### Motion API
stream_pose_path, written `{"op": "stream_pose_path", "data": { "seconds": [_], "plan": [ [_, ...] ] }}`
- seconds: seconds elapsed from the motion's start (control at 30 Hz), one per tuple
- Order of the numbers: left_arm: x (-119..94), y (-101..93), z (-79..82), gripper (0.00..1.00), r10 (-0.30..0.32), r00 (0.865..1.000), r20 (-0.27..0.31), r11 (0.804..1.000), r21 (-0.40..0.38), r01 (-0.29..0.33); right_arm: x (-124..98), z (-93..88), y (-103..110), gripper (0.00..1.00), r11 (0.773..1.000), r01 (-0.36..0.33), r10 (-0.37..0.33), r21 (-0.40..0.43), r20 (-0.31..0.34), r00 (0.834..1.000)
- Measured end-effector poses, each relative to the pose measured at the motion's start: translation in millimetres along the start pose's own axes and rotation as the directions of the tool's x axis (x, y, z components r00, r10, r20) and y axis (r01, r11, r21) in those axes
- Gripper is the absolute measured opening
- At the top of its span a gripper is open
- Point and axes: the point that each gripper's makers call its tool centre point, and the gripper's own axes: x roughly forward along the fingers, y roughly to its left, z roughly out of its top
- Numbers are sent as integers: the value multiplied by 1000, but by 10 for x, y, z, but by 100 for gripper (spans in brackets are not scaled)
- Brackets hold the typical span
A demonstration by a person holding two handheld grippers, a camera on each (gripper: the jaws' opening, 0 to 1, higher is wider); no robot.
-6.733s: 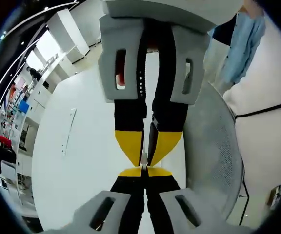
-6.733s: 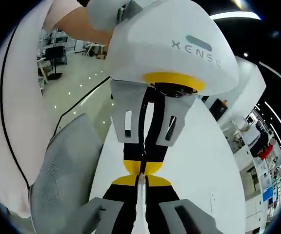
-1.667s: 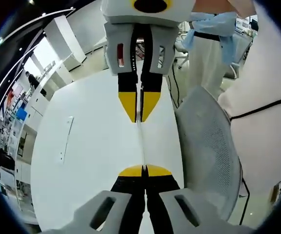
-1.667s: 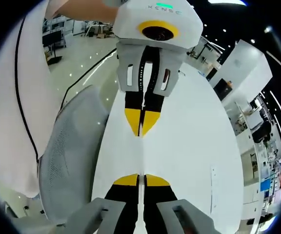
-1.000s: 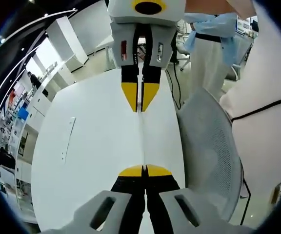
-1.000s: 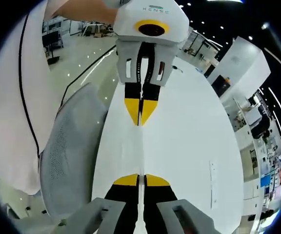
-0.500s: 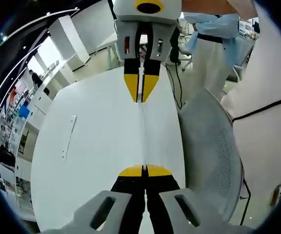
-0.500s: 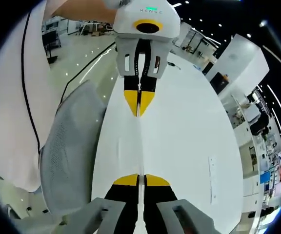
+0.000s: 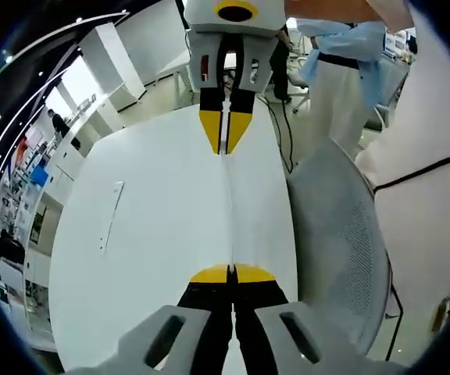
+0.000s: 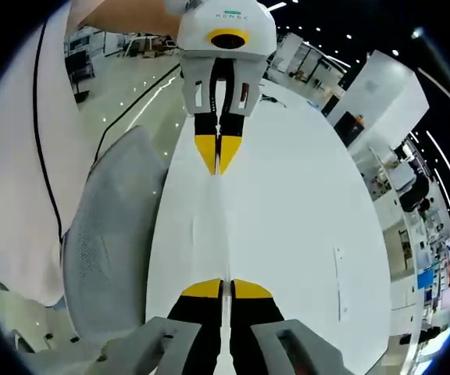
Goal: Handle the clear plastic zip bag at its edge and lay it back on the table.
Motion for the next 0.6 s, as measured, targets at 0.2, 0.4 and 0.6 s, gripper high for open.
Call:
{"op": "stream_pose_path", "data": {
  "seconds": [0.2, 0.4, 0.6],
  "plan": [
    [3, 15, -29, 0, 3, 1000, -5, 1000, -4, -3, -15, -47, -3, 0, 1000, 6, -6, 11, -4, 1000],
    [17, 18, -19, 0, 5, 1000, -4, 1000, -4, -5, -12, -63, -2, 0, 1000, 6, -6, 17, -2, 1000],
    [22, 36, -18, 0, 15, 1000, 0, 1000, -3, -15, -15, -65, -6, 0, 999, 5, -5, 31, -1, 1000]
  ]
}}
